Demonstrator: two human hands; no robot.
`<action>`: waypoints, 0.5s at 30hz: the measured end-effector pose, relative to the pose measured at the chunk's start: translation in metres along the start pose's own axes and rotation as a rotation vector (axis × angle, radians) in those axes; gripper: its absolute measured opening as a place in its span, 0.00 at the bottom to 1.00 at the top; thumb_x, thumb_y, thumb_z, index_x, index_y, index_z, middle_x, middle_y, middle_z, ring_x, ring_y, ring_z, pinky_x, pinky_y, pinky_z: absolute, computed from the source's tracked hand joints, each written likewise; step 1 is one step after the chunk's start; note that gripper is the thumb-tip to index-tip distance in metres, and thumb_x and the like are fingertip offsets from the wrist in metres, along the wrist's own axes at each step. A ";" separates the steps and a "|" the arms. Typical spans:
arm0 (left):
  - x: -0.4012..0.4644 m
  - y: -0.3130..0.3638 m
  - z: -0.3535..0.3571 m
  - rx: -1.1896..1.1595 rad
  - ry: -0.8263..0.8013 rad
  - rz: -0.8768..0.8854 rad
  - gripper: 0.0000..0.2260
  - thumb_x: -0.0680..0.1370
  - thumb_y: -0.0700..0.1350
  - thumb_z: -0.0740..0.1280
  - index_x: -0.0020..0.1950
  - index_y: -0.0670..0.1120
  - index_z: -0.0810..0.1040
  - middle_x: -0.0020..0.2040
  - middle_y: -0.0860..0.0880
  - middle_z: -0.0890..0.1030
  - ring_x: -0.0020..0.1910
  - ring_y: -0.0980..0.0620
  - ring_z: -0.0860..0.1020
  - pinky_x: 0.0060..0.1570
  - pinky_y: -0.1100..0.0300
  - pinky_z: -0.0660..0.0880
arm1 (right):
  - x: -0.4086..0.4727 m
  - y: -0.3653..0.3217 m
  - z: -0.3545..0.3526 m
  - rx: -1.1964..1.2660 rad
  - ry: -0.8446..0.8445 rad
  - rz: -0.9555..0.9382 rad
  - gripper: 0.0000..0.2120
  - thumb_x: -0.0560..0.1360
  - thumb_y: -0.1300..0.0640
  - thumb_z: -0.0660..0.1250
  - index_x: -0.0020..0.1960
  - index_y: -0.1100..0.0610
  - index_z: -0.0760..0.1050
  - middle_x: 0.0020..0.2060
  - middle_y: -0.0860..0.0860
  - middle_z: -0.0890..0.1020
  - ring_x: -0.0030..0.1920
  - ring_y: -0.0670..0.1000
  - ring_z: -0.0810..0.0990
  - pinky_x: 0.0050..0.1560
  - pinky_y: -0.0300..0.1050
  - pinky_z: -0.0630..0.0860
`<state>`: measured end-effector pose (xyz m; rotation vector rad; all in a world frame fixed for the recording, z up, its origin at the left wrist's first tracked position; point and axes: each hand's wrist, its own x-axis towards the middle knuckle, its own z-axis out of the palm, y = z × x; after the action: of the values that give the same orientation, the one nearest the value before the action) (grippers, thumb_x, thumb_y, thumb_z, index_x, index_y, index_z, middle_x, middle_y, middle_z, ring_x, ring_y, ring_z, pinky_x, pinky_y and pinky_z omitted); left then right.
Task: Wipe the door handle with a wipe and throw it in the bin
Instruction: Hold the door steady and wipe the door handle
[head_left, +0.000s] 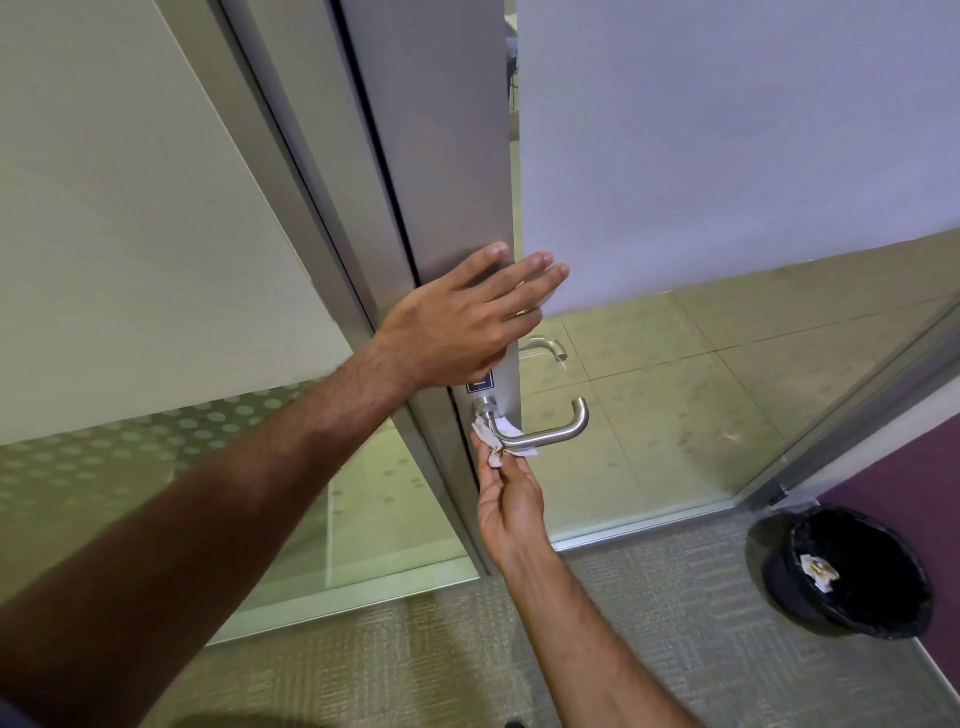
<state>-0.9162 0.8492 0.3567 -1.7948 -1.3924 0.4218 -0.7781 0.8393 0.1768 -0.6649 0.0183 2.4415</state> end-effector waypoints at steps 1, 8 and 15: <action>0.000 0.000 0.000 -0.001 -0.001 0.000 0.19 0.82 0.47 0.56 0.71 0.45 0.74 0.84 0.42 0.54 0.83 0.43 0.54 0.79 0.42 0.46 | 0.001 0.002 0.002 0.011 0.004 0.020 0.16 0.81 0.71 0.55 0.66 0.68 0.73 0.63 0.64 0.80 0.64 0.58 0.79 0.61 0.43 0.77; 0.000 0.001 -0.002 0.001 -0.007 0.009 0.19 0.81 0.47 0.56 0.71 0.45 0.74 0.84 0.42 0.55 0.83 0.43 0.54 0.79 0.42 0.47 | 0.004 -0.004 0.002 0.170 0.101 0.159 0.13 0.81 0.72 0.56 0.62 0.71 0.74 0.57 0.67 0.79 0.54 0.57 0.82 0.51 0.43 0.81; 0.000 -0.001 -0.001 0.009 -0.013 0.012 0.20 0.82 0.47 0.56 0.72 0.44 0.72 0.84 0.42 0.54 0.83 0.42 0.53 0.79 0.41 0.48 | -0.011 -0.050 -0.021 0.311 0.189 0.150 0.14 0.81 0.63 0.62 0.62 0.72 0.73 0.42 0.67 0.84 0.36 0.55 0.87 0.39 0.42 0.84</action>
<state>-0.9161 0.8493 0.3576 -1.7964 -1.3869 0.4459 -0.7332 0.8709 0.1701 -0.7702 0.5293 2.4324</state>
